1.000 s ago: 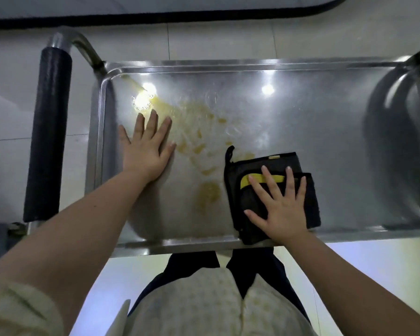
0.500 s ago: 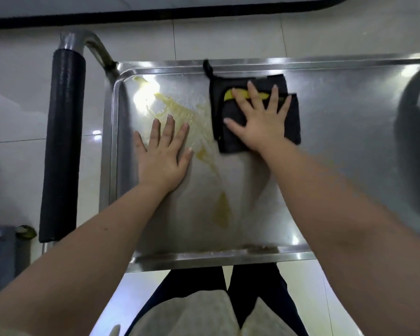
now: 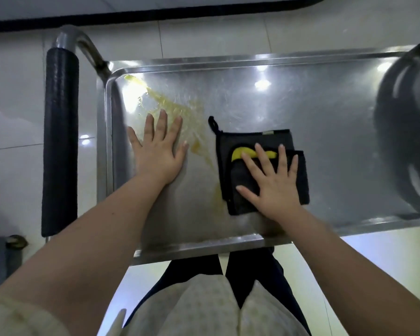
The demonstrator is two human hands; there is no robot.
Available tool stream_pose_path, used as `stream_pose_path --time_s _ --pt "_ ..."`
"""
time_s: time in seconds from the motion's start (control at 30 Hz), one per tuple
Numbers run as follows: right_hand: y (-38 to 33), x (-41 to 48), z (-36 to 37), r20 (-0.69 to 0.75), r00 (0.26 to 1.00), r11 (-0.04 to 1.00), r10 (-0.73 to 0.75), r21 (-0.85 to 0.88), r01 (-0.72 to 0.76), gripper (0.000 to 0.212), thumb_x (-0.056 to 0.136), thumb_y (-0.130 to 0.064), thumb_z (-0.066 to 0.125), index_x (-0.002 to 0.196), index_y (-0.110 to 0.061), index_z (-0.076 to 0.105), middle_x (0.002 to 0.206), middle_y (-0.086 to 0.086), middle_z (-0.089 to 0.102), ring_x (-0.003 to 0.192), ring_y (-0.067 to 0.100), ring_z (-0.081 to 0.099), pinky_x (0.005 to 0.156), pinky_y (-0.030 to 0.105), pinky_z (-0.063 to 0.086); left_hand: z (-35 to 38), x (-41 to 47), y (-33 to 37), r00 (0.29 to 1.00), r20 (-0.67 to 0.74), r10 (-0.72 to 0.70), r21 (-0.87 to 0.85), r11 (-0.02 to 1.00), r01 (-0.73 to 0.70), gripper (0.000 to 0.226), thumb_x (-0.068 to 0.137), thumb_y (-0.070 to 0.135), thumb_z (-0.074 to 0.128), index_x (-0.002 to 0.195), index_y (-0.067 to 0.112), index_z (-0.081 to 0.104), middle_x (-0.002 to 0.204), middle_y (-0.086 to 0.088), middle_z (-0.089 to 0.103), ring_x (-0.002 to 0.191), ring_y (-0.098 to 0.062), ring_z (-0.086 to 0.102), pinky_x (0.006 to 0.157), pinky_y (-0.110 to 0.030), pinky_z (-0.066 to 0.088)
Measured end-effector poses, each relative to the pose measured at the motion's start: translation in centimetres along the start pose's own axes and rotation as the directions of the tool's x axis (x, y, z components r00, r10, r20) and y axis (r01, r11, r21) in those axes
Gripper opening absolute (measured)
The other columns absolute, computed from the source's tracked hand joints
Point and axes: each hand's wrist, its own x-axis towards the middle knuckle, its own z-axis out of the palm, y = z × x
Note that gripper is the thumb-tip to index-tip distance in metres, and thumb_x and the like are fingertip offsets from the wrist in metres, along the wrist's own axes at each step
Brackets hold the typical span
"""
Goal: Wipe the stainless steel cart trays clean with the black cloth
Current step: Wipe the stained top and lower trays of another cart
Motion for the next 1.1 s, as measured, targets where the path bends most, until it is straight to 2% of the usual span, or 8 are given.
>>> stream_pose_path --time_s 0.1,0.2,0.33,0.53,0.7,0.87,1.0,1.1 --pt "4.8 -5.3 1.2 0.025 0.999 0.999 0.019 -0.032 -0.019 0.076 0.086 -0.082 0.011 0.153 -0.046 0.010 0.165 -0.008 0.010 0.148 0.044 -0.002 0.109 0.075 0.001 0.0 0.0 0.2 1.000 0.000 0.003 -0.009 1.000 -0.003 0.062 0.097 0.063 0.014 0.155 0.045 0.000 0.166 0.005 -0.004 0.151 -0.023 -0.010 0.115 -0.064 -0.010" --pt "9.1 -7.2 1.2 0.051 0.978 0.979 0.203 0.023 -0.205 0.079 0.081 -0.086 0.007 0.152 -0.050 0.005 0.164 -0.014 0.003 0.149 0.040 -0.007 0.110 0.073 -0.006 0.3 0.2 0.3 1.000 -0.003 0.014 -0.014 1.000 -0.014 0.062 0.096 0.063 0.012 0.155 0.045 0.000 0.166 0.005 -0.004 0.151 -0.024 -0.010 0.114 -0.066 -0.009" --pt "7.7 -6.9 1.7 0.020 0.958 0.957 0.286 0.034 -0.287 0.079 0.081 -0.085 0.009 0.151 -0.050 0.005 0.164 -0.014 0.003 0.148 0.043 -0.006 0.109 0.074 -0.003 0.2 0.6 0.6 0.999 -0.017 0.033 -0.025 0.999 -0.034 0.062 0.096 0.061 0.014 0.155 0.043 0.002 0.166 0.003 -0.003 0.151 -0.026 -0.009 0.113 -0.068 -0.008" --pt "-4.4 -4.9 1.9 -0.067 0.997 0.999 0.024 -0.022 -0.026 0.075 0.086 -0.079 0.024 0.153 -0.046 0.015 0.165 -0.006 0.011 0.144 0.055 0.001 0.105 0.078 0.003 -0.1 1.0 0.8 0.999 -0.010 0.035 -0.027 0.999 -0.035 0.062 0.097 0.060 0.015 0.155 0.043 0.003 0.166 0.003 -0.004 0.151 -0.026 -0.009 0.113 -0.068 -0.008" --pt "-10.8 -3.7 2.0 -0.086 0.996 1.000 -0.006 -0.018 0.004 0.074 0.088 -0.079 0.023 0.153 -0.048 0.010 0.165 -0.008 0.003 0.145 0.051 -0.008 0.109 0.074 -0.001 0.0 1.0 0.6 0.999 -0.015 0.033 -0.029 0.999 -0.034 0.061 0.098 0.059 0.016 0.155 0.044 0.003 0.166 0.004 -0.003 0.151 -0.024 -0.009 0.114 -0.067 -0.008" --pt "-3.4 -4.2 2.0 -0.135 0.989 0.998 0.062 0.003 -0.062 0.073 0.083 -0.079 0.033 0.150 -0.052 0.022 0.162 -0.013 0.016 0.148 0.045 0.005 0.110 0.073 -0.001 0.0 1.2 0.5 0.999 -0.020 0.045 -0.047 0.998 -0.045 0.061 0.097 0.061 0.017 0.154 0.045 0.005 0.166 0.005 -0.001 0.152 -0.024 -0.007 0.114 -0.066 -0.008" --pt "7.3 -6.1 1.8 -0.065 0.943 0.945 0.327 0.033 -0.325 0.074 0.082 -0.081 0.022 0.150 -0.053 0.013 0.163 -0.015 0.011 0.148 0.043 0.004 0.112 0.071 0.002 -0.1 1.5 0.8 0.999 -0.001 0.033 -0.023 0.999 -0.033 0.062 0.096 0.063 0.014 0.154 0.045 0.003 0.166 0.005 -0.003 0.152 -0.024 -0.008 0.114 -0.067 -0.008" --pt "9.9 -6.4 1.5 0.009 0.932 0.932 0.364 0.005 -0.364 0.077 0.083 -0.082 0.009 0.153 -0.048 0.016 0.164 -0.012 0.007 0.148 0.044 0.001 0.113 0.069 0.003 -0.1 1.7 1.1 0.999 0.001 0.037 -0.010 0.999 -0.037 0.064 0.094 0.064 0.010 0.154 0.046 0.001 0.166 0.005 -0.005 0.151 -0.024 -0.010 0.113 -0.067 -0.009"
